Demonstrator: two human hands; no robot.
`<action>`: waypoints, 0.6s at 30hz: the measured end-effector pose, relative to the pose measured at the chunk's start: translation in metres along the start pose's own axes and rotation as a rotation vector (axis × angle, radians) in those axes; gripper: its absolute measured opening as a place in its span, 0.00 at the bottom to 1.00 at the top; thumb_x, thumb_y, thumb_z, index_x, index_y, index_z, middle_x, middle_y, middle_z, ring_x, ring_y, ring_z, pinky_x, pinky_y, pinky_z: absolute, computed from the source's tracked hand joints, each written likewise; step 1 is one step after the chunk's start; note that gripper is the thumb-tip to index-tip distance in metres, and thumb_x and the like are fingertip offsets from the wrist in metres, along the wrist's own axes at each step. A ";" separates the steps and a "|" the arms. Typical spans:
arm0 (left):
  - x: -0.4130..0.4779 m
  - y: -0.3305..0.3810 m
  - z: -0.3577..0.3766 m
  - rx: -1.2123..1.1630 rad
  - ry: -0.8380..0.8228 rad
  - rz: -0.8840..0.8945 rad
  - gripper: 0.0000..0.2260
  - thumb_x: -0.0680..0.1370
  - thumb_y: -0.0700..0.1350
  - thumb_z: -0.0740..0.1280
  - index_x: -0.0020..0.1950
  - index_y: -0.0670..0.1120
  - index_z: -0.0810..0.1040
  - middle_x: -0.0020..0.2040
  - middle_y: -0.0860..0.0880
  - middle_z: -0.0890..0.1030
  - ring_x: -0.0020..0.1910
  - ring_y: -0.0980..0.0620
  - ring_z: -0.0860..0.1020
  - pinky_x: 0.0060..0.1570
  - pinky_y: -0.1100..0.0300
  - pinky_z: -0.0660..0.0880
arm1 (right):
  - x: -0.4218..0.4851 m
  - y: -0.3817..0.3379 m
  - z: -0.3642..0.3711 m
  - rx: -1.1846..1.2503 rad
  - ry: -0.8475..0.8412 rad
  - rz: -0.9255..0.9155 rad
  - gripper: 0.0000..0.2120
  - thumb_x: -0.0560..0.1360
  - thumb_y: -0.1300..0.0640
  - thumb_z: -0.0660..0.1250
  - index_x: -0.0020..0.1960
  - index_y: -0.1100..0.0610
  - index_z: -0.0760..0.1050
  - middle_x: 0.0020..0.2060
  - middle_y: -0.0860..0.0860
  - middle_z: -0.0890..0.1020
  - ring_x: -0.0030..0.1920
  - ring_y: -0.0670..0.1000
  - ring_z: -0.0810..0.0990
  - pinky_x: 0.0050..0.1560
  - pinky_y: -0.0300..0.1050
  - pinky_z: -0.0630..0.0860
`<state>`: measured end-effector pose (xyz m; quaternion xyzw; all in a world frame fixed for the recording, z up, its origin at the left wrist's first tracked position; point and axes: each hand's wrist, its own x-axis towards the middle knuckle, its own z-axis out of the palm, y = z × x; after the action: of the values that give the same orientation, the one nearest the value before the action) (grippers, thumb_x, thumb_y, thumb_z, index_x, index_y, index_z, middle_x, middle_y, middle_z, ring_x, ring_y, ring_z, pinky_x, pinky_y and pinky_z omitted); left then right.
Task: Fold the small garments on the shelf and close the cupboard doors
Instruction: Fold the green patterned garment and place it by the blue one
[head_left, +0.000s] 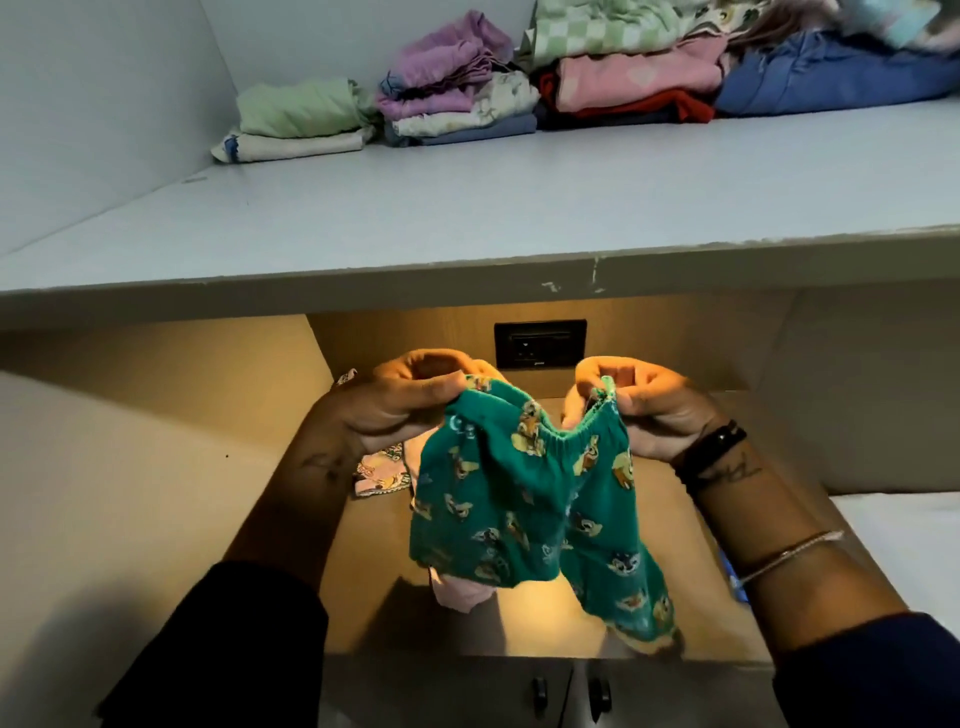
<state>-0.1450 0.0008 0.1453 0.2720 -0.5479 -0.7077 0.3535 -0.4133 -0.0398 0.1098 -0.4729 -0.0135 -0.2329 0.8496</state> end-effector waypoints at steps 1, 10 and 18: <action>0.006 0.000 0.003 -0.001 0.014 -0.008 0.14 0.60 0.48 0.82 0.42 0.47 0.86 0.44 0.49 0.86 0.46 0.52 0.84 0.48 0.61 0.81 | 0.004 0.004 0.002 0.047 -0.013 -0.002 0.06 0.76 0.68 0.65 0.52 0.66 0.72 0.56 0.69 0.79 0.58 0.65 0.78 0.63 0.59 0.74; 0.043 -0.016 0.018 -0.025 -0.054 0.013 0.10 0.70 0.48 0.76 0.47 0.45 0.84 0.49 0.45 0.83 0.53 0.48 0.80 0.58 0.55 0.76 | 0.016 0.015 0.016 0.153 -0.035 0.020 0.06 0.76 0.68 0.63 0.53 0.65 0.70 0.58 0.69 0.77 0.60 0.66 0.77 0.64 0.61 0.70; 0.058 -0.042 0.025 -0.298 -0.053 0.049 0.07 0.71 0.45 0.75 0.44 0.42 0.82 0.41 0.46 0.83 0.42 0.52 0.83 0.44 0.60 0.81 | 0.012 0.007 0.023 -0.157 0.287 -0.039 0.06 0.72 0.65 0.71 0.49 0.62 0.79 0.48 0.59 0.83 0.49 0.55 0.84 0.50 0.46 0.82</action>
<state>-0.2075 -0.0245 0.1111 0.1843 -0.4523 -0.7792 0.3928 -0.3950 -0.0224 0.1200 -0.4993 0.1172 -0.3149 0.7986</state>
